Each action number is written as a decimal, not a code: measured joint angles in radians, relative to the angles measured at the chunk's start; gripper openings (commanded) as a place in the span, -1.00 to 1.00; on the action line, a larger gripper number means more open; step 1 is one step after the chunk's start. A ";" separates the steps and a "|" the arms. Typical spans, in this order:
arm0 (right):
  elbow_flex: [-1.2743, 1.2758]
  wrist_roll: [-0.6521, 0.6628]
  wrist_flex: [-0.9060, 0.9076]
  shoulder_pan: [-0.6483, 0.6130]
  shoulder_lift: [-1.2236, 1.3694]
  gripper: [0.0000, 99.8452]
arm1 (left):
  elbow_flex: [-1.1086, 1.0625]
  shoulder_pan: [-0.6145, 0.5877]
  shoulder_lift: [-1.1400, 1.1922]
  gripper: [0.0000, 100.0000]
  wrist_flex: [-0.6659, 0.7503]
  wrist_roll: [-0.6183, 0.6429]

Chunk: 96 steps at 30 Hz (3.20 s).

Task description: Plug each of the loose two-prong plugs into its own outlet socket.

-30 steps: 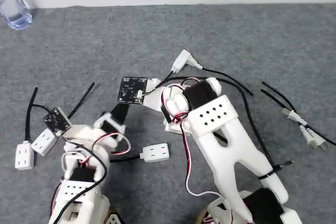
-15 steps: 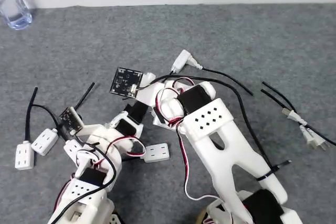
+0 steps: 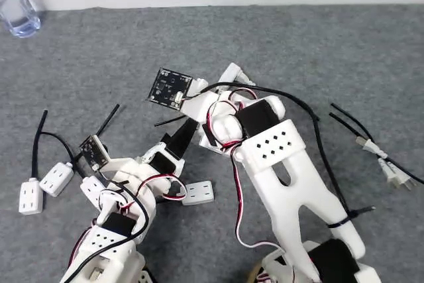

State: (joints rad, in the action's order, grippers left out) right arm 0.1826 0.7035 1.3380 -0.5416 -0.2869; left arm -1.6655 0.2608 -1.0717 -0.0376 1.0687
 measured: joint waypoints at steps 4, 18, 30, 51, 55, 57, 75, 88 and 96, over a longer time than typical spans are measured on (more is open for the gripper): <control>0.000 0.000 0.003 0.012 0.000 -0.98 | 0.000 0.000 0.000 -0.34 0.000 0.000; -0.133 0.000 0.083 0.015 0.000 -0.98 | 0.000 -0.002 0.000 -0.34 0.002 0.003; -0.141 -0.009 0.086 -0.008 0.000 -0.98 | 0.000 -0.002 0.000 -0.34 0.002 0.003; -0.180 -0.069 0.083 -0.018 0.000 -0.98 | 0.003 -0.003 -0.009 -0.34 0.002 0.005; -0.196 -0.072 0.083 -0.018 0.000 -0.98 | 0.005 -0.003 -0.009 -0.34 0.003 0.005; -0.198 -0.072 0.083 -0.018 0.000 -0.98 | 0.005 -0.003 -0.009 -0.34 0.003 0.005; -0.198 -0.109 0.075 -0.018 0.000 -0.98 | 0.005 -0.005 -0.009 -0.34 0.005 0.005; -0.198 -0.140 0.041 -0.018 0.000 -0.98 | 0.005 -0.005 -0.008 -0.34 0.005 0.003; -0.219 -0.153 0.018 -0.025 0.000 -0.98 | -0.003 -0.066 0.000 -0.34 0.005 0.000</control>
State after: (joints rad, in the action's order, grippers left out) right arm -0.0368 0.5501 1.3564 -0.5662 -0.2869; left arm -1.6686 0.1949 -1.0717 -0.0330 1.0687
